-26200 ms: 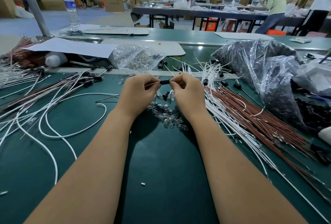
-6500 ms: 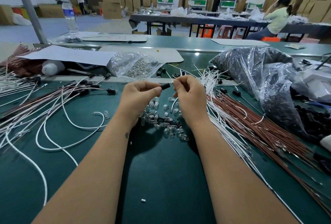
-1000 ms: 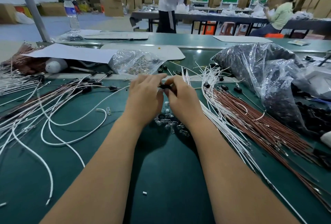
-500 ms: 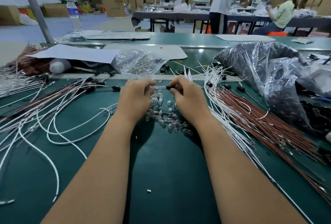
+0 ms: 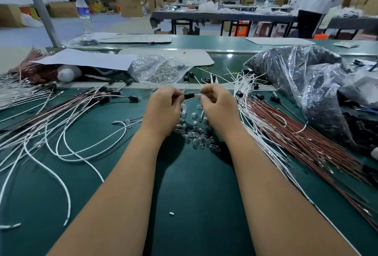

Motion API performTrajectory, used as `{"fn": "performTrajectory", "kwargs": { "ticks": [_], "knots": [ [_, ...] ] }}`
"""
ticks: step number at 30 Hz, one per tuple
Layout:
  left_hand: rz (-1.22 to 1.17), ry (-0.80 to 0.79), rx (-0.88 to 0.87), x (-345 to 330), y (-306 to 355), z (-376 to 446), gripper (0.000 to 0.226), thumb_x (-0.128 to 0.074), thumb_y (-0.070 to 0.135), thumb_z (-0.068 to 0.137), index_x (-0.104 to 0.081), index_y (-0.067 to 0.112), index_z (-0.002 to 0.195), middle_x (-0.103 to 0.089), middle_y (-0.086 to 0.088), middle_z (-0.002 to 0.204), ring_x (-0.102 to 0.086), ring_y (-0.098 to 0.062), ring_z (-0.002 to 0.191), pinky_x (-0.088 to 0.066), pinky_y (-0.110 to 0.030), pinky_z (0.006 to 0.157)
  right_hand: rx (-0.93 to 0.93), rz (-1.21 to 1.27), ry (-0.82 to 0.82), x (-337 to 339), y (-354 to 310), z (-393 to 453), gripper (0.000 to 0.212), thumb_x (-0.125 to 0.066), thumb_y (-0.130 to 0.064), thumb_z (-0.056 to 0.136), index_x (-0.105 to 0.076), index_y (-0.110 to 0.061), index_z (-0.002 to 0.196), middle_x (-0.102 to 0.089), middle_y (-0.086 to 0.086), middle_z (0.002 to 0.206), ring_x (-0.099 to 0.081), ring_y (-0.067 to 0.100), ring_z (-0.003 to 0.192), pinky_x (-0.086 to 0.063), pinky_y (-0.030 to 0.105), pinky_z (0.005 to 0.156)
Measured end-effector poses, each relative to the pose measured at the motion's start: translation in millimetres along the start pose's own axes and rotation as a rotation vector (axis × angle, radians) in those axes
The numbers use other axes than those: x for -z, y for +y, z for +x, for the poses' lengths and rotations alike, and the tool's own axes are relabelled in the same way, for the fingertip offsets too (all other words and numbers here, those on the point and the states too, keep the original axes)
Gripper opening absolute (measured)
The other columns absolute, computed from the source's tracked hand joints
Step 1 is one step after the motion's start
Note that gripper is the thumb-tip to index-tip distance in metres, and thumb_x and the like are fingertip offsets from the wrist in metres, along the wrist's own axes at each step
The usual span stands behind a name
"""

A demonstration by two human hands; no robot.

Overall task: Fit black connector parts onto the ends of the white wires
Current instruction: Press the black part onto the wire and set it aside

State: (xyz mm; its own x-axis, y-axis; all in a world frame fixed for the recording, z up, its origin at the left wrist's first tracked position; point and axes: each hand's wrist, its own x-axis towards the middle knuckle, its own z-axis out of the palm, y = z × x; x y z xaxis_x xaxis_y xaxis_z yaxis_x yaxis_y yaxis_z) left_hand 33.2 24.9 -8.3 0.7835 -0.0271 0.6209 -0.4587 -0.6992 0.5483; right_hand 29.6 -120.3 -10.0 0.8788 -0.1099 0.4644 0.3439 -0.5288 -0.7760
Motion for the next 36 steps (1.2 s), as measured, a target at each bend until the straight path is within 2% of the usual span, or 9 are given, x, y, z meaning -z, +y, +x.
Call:
{"fn": "performTrajectory", "kwargs": {
  "ticks": [3,9,14,17,19,22,26,28,36],
  "knots": [
    [0.010,-0.020,0.000,-1.2,-1.1,0.4,0.011,-0.060,0.008,0.092,-0.068,0.002,0.096,-0.066,-0.010,0.089,-0.059,-0.023,0.085,-0.049,-0.036,0.079,-0.075,0.081,-0.016,2.8,-3.0,-0.6,0.013,-0.053,-0.009,0.091,-0.064,-0.011,0.086,-0.069,0.008,0.078,-0.067,0.029,0.076,-0.055,0.049,0.073],
    [0.013,-0.020,-0.019,-1.8,-2.5,0.1,0.012,-0.059,0.012,0.093,-0.067,0.004,0.097,-0.065,-0.007,0.088,-0.059,-0.022,0.083,-0.049,-0.036,0.077,-0.076,0.118,-0.005,3.7,-6.1,0.0,0.011,-0.060,-0.012,0.093,-0.066,-0.007,0.085,-0.069,0.007,0.076,-0.068,0.025,0.073,-0.056,0.045,0.075],
    [-0.019,-0.102,-0.003,-4.2,-5.3,-1.0,0.011,-0.055,0.021,0.096,-0.062,0.012,0.095,-0.058,0.008,0.073,-0.054,-0.008,0.067,-0.040,-0.020,0.059,-0.132,0.237,-0.005,4.2,-6.6,1.7,0.007,-0.057,-0.003,0.094,-0.063,-0.004,0.093,-0.069,0.010,0.081,-0.069,0.024,0.078,-0.058,0.041,0.080],
    [-0.054,-0.121,-0.020,-4.5,-5.1,-1.2,0.009,-0.057,0.018,0.094,-0.062,0.011,0.093,-0.058,0.009,0.071,-0.053,-0.003,0.067,-0.037,-0.010,0.058,-0.125,0.234,-0.008,5.1,-7.2,1.5,0.008,-0.054,-0.002,0.094,-0.062,-0.004,0.095,-0.069,0.011,0.081,-0.069,0.023,0.078,-0.058,0.036,0.079],
    [-0.084,-0.123,-0.020,-3.9,-4.4,-1.6,0.005,-0.061,0.016,0.092,-0.063,0.012,0.090,-0.058,0.011,0.071,-0.054,-0.001,0.068,-0.039,-0.008,0.059,-0.119,0.229,-0.006,5.4,-7.4,1.6,0.008,-0.054,-0.001,0.094,-0.061,-0.003,0.094,-0.068,0.009,0.080,-0.068,0.021,0.076,-0.058,0.035,0.079],
    [-0.103,-0.125,-0.007,-3.6,-3.6,-2.4,0.006,-0.064,0.016,0.089,-0.065,0.011,0.086,-0.059,0.008,0.068,-0.053,-0.003,0.063,-0.038,-0.010,0.057,-0.107,0.226,-0.006,5.4,-7.8,1.6,0.007,-0.055,0.000,0.093,-0.062,-0.003,0.093,-0.068,0.007,0.078,-0.067,0.018,0.073,-0.058,0.035,0.078],
    [-0.177,-0.142,0.052,-3.7,-2.2,-2.9,0.009,-0.063,0.015,0.090,-0.067,0.010,0.083,-0.066,-0.009,0.069,-0.059,-0.024,0.063,-0.046,-0.032,0.061,-0.088,0.240,-0.008,5.4,-8.2,1.3,0.007,-0.056,0.002,0.092,-0.062,0.000,0.093,-0.068,0.010,0.078,-0.067,0.017,0.071,-0.058,0.036,0.078],
    [-0.198,-0.147,0.054,-3.9,-1.9,-3.0,0.009,-0.062,0.012,0.090,-0.068,0.008,0.084,-0.067,-0.013,0.071,-0.060,-0.028,0.065,-0.047,-0.035,0.061,-0.084,0.219,-0.021,4.6,-8.7,0.7,0.007,-0.056,0.002,0.092,-0.062,-0.002,0.092,-0.068,0.008,0.076,-0.068,0.018,0.071,-0.058,0.037,0.078],
    [-0.258,-0.114,0.018,-2.8,-0.8,-3.6,0.011,-0.061,0.007,0.090,-0.065,0.006,0.080,-0.061,-0.015,0.066,-0.044,-0.012,0.056,-0.036,-0.022,0.053,-0.081,0.156,0.042,3.5,-7.4,0.6,0.005,-0.064,-0.007,0.089,-0.063,-0.011,0.087,-0.068,0.011,0.079,-0.067,0.026,0.076,-0.056,0.045,0.076]
  ]
}}
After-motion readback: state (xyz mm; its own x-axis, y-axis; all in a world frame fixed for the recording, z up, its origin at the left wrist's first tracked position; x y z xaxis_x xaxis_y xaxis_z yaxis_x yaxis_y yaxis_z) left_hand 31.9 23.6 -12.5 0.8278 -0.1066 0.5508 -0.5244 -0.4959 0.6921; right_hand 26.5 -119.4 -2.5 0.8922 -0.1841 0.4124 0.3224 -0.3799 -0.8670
